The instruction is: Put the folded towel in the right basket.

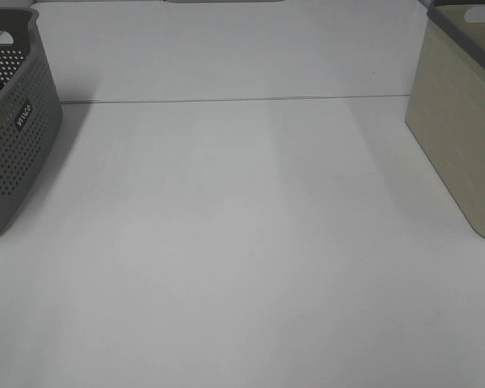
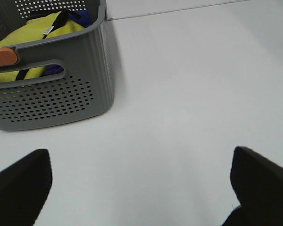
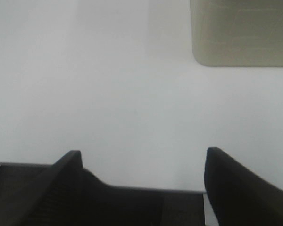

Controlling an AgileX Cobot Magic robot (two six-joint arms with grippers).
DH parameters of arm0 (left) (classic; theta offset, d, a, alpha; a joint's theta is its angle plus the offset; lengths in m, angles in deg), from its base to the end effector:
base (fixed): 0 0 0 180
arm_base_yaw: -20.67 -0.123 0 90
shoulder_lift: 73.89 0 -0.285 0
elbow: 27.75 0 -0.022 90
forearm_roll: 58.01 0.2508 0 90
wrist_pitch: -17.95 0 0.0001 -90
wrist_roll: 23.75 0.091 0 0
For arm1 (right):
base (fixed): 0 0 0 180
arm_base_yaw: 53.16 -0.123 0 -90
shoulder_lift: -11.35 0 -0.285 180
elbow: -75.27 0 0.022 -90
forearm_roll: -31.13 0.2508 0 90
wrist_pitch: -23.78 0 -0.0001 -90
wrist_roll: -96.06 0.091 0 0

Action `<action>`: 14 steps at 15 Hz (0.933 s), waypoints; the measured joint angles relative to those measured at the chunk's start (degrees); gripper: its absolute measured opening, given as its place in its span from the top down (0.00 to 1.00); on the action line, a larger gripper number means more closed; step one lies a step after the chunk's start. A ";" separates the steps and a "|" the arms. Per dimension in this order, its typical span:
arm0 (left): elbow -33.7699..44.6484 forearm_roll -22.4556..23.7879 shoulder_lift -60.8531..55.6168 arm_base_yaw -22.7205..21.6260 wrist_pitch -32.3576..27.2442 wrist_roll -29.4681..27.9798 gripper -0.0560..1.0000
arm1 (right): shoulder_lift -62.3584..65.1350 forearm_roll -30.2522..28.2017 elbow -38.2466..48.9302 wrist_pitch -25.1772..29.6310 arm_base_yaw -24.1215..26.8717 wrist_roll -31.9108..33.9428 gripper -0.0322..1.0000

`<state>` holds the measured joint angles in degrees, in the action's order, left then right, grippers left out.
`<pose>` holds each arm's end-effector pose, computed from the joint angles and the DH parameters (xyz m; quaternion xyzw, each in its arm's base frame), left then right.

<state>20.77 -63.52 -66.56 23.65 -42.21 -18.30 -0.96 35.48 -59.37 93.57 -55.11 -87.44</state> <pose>-0.0063 -0.0073 0.2787 0.0641 0.8447 -0.0366 0.5301 -0.0065 0.0063 0.2813 -0.0466 0.8949 0.0318 0.4428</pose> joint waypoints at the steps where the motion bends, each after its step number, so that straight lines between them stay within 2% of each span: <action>1: 0.00 0.00 0.00 0.00 0.00 0.00 0.02 | 2.12 -0.06 0.34 -1.89 0.00 0.00 0.30; 3: 0.00 0.00 0.00 0.00 0.00 0.00 0.02 | 4.24 -0.23 2.41 -6.93 0.00 0.00 0.30; 4: 0.00 0.00 0.00 0.00 0.00 0.00 0.02 | 4.24 -0.40 2.75 -7.51 0.00 0.00 0.30; 14: 0.00 0.00 0.00 0.00 0.00 0.00 0.02 | 4.24 -0.80 2.86 -8.37 0.06 0.06 0.30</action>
<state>20.77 -63.52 -66.56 23.65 -42.21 -18.30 3.28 34.68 -56.51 85.20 -55.05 -87.38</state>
